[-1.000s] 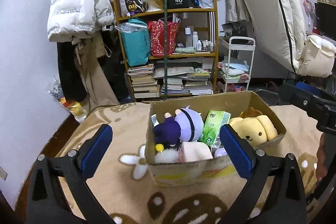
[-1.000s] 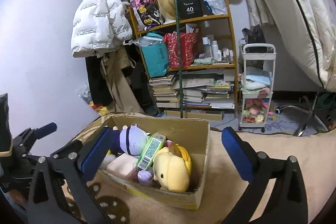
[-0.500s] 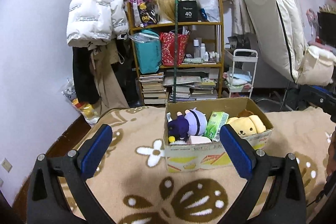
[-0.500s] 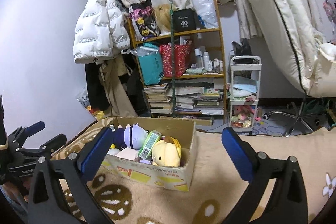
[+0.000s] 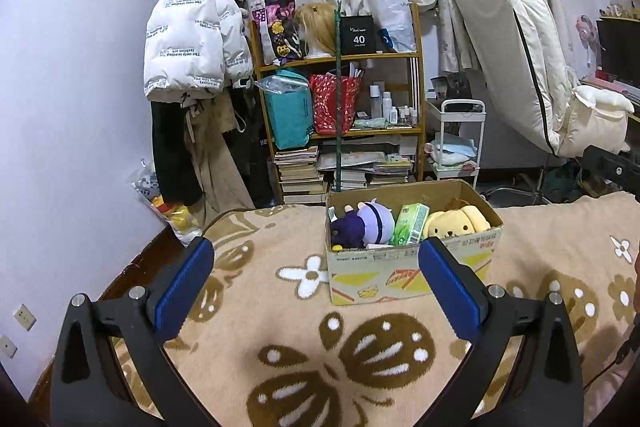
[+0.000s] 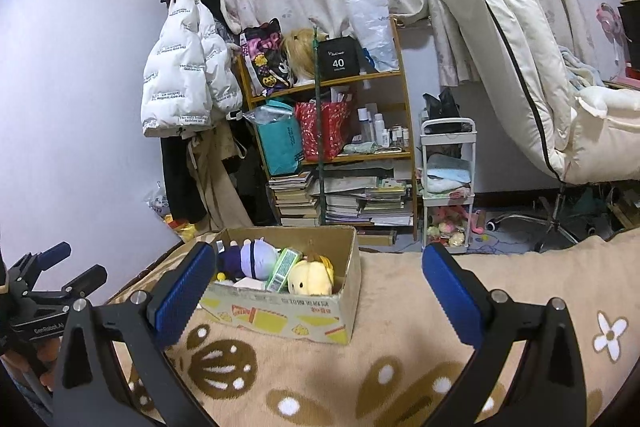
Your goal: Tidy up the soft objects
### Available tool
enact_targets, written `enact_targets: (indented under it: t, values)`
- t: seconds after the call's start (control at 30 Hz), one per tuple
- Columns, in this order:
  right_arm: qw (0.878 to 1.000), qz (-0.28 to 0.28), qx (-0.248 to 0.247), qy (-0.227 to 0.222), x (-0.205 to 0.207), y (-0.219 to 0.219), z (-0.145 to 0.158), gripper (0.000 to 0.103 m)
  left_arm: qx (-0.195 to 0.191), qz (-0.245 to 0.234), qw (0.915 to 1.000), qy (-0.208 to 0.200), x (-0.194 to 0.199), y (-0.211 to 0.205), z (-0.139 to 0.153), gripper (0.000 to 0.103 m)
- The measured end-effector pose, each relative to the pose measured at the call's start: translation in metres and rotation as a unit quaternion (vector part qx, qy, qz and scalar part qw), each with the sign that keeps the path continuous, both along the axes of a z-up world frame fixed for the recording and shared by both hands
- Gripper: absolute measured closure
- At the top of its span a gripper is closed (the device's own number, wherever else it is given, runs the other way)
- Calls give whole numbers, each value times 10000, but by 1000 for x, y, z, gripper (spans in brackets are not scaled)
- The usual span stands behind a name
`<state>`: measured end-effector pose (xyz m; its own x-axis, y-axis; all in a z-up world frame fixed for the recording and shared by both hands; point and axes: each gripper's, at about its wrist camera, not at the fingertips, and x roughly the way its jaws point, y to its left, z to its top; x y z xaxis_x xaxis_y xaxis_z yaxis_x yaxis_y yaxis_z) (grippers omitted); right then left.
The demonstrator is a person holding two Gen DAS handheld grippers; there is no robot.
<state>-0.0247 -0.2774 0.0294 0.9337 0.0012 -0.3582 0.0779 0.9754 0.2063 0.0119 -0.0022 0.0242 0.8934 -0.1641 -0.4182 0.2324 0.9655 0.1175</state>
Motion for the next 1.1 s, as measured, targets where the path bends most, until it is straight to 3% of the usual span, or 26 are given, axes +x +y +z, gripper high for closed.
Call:
enact_targets:
  t: [0.47,1.1]
  values:
    - [9998,-139,68,127,-12,-1,-9,0,-13,68,9999,108,-10,9,-6,2]
    - [9994,-104,-89,310,5,-3,-18,0,-74,198,9993,295,13,9,-14,2]
